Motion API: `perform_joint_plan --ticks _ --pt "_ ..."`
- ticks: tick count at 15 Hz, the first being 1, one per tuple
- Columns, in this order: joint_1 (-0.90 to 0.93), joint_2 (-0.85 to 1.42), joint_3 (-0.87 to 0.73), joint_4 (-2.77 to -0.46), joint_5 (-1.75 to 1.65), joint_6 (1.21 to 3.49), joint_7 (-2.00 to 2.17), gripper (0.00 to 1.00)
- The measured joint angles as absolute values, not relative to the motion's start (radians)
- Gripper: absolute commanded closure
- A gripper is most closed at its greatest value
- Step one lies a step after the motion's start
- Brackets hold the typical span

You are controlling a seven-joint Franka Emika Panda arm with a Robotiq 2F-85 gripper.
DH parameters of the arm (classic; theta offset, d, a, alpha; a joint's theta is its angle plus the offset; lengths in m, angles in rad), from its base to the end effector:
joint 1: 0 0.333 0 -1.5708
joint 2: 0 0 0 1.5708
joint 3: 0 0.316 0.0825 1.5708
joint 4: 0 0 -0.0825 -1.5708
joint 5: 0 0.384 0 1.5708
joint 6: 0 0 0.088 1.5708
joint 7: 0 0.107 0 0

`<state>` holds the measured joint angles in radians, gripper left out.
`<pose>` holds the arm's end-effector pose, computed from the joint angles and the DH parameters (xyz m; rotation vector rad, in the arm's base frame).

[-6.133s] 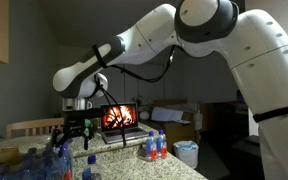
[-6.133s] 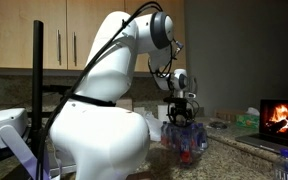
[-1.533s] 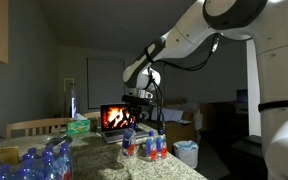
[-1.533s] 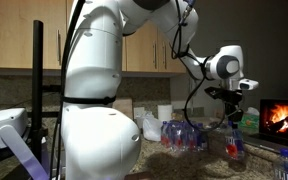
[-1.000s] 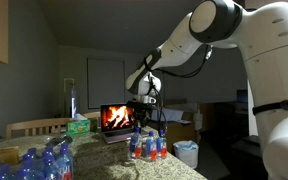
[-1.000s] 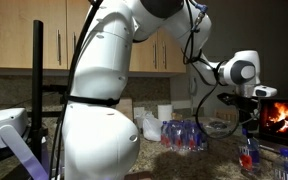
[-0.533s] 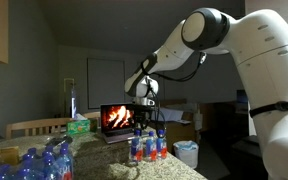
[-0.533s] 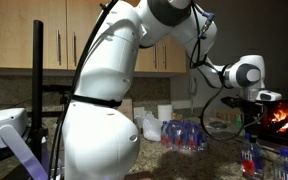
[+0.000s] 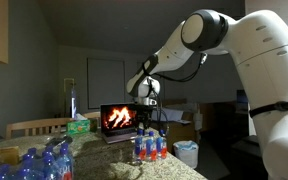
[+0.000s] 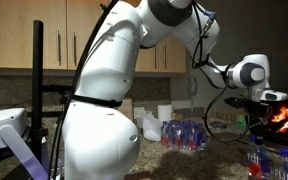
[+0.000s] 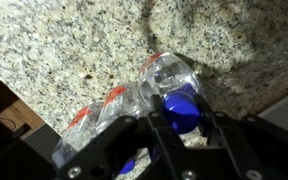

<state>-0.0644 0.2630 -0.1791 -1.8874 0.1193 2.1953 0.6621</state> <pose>0.6050 -0.1401 0.3749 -2.7273 1.4299 -0.0589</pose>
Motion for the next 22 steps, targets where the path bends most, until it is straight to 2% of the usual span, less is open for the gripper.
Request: perform_joint_plan --ticks 13,14,17,18,22 --pt "-0.067 0.295 -0.191 -1.878 0.110 2.195 0.649 0.85" --pt "-0.068 0.299 -0.191 -1.875 0.111 2.197 0.647 0.65" --pt "-0.068 0.297 -0.186 -1.877 0.126 2.211 0.645 0.65" --pt "-0.068 0.297 -0.184 -1.877 0.126 2.211 0.645 0.85" --pt "-0.067 0.308 -0.184 -1.874 0.126 2.208 0.645 0.85"
